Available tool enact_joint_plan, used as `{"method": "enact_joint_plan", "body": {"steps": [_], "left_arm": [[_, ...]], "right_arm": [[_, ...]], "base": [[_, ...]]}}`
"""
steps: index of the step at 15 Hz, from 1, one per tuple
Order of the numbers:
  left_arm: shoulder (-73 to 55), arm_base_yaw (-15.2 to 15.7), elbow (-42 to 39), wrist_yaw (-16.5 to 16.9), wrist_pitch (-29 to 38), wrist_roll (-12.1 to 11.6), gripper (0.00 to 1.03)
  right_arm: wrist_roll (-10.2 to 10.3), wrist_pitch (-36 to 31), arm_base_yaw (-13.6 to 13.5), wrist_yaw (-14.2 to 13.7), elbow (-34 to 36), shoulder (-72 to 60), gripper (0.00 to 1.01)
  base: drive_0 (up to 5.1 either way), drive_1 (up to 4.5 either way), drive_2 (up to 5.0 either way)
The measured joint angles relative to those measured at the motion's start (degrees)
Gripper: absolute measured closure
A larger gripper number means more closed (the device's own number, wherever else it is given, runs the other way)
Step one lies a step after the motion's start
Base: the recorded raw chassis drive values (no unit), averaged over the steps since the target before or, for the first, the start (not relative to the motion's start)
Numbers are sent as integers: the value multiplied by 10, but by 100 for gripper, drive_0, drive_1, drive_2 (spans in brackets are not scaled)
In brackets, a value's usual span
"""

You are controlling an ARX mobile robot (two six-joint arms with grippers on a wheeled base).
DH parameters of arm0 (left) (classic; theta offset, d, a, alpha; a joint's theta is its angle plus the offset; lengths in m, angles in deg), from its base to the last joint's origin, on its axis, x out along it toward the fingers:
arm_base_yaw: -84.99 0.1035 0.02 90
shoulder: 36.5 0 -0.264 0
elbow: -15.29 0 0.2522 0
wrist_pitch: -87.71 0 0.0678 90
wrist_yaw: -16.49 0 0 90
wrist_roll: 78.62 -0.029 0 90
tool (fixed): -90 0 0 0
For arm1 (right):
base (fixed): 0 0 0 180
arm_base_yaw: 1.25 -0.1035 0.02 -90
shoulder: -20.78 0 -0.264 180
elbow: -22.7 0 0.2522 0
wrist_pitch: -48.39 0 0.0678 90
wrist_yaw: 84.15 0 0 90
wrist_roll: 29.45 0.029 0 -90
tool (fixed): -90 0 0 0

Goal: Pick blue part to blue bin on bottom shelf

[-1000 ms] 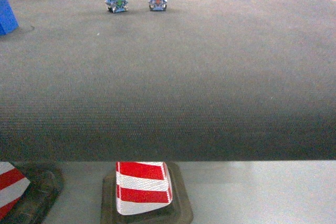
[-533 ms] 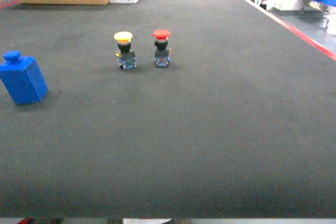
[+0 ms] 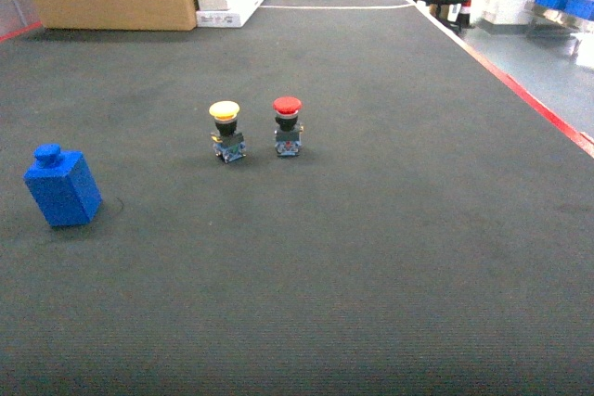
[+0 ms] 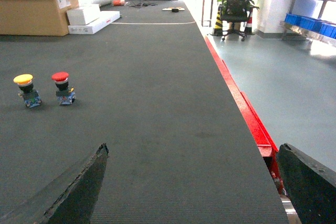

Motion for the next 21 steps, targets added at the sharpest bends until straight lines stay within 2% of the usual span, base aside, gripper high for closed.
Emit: {"method": "enact_joint_plan", "body": {"steps": [6, 7, 8, 9, 10, 13, 14, 15, 17, 18, 21], "left_arm": [[0, 0, 0, 0, 0, 0, 5], [-10, -10, 9, -30, -39, 12, 5], [-96, -74, 59, -139, -137, 58, 5], [-167, -110, 73, -205, -123, 90, 5], [-225, -118, 73, -225, -77, 107, 5], [-478, -87, 121, -180, 171, 100, 5], [-493, -83, 126, -176, 183, 100, 5], [-578, -69, 155, -167, 247, 99, 5], [-745, -53, 213, -173, 368, 76, 5], [-806, -44, 238, -172, 405, 63, 5], [-943, -18, 287, -144, 464, 28, 5]], "right_arm": [[0, 0, 0, 0, 0, 0, 3], [0, 0, 0, 0, 0, 0, 3], [0, 0, 0, -1, 0, 0, 3], [0, 0, 0, 1, 0, 0, 3], [0, 0, 0, 0, 0, 0, 3], [0, 0, 0, 0, 0, 0, 3], [0, 0, 0, 0, 0, 0, 3], [0, 0, 0, 0, 0, 0, 3], [0, 0, 0, 0, 0, 0, 3], [0, 0, 0, 0, 0, 0, 3], [0, 0, 0, 0, 0, 0, 3]], "base": [[0, 0, 0], [0, 0, 0], [0, 0, 0], [0, 0, 0], [0, 0, 0], [0, 0, 0], [0, 0, 0], [0, 0, 0], [0, 0, 0], [0, 0, 0], [0, 0, 0]]}}
